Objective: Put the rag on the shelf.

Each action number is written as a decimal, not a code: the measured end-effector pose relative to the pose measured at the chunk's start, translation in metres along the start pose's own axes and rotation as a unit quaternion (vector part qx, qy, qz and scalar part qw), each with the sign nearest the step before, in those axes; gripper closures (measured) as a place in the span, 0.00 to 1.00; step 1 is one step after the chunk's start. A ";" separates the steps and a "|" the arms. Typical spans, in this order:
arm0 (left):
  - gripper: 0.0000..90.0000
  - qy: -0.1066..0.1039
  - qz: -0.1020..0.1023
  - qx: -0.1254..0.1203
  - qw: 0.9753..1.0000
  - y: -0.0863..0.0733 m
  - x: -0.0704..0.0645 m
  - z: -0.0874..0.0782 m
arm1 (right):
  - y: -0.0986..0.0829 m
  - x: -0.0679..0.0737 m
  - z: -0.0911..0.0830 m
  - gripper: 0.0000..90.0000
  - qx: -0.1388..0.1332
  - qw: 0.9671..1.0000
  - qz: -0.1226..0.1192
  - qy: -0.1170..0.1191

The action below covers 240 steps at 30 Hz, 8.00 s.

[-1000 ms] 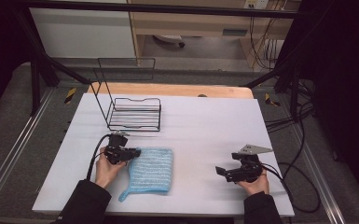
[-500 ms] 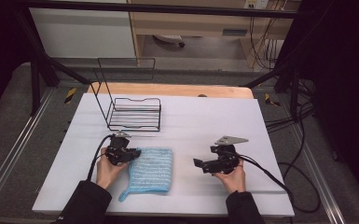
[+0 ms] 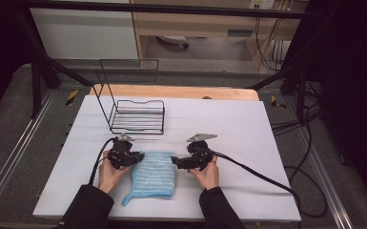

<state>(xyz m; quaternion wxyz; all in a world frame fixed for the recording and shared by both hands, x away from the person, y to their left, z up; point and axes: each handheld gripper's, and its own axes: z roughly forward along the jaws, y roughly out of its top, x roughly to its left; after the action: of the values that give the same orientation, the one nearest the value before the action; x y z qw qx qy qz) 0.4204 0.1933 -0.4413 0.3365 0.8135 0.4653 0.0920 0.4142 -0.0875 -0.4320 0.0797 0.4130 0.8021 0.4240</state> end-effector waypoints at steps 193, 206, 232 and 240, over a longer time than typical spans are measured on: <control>0.90 0.005 0.021 -0.458 0.888 0.131 0.016 -0.245 | 0.223 0.113 -0.105 0.92 -0.364 0.919 -0.150 -0.024; 0.90 0.021 0.018 -0.456 0.890 0.156 0.028 -0.252 | 0.253 0.108 -0.100 0.92 -0.368 0.917 -0.151 -0.030; 0.90 0.038 0.033 -0.451 0.891 0.210 0.035 -0.249 | 0.285 0.091 -0.099 0.92 -0.386 0.908 -0.149 -0.068; 0.90 0.051 0.039 -0.439 0.896 0.218 0.042 -0.236 | 0.288 0.083 -0.090 0.92 -0.374 0.912 -0.147 -0.084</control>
<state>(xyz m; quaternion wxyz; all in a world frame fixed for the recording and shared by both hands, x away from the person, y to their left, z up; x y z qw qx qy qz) 0.4859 0.2623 -0.1314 0.6313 0.5951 0.3619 0.3410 0.4890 0.0044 -0.1420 0.3571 0.2648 0.6265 0.6402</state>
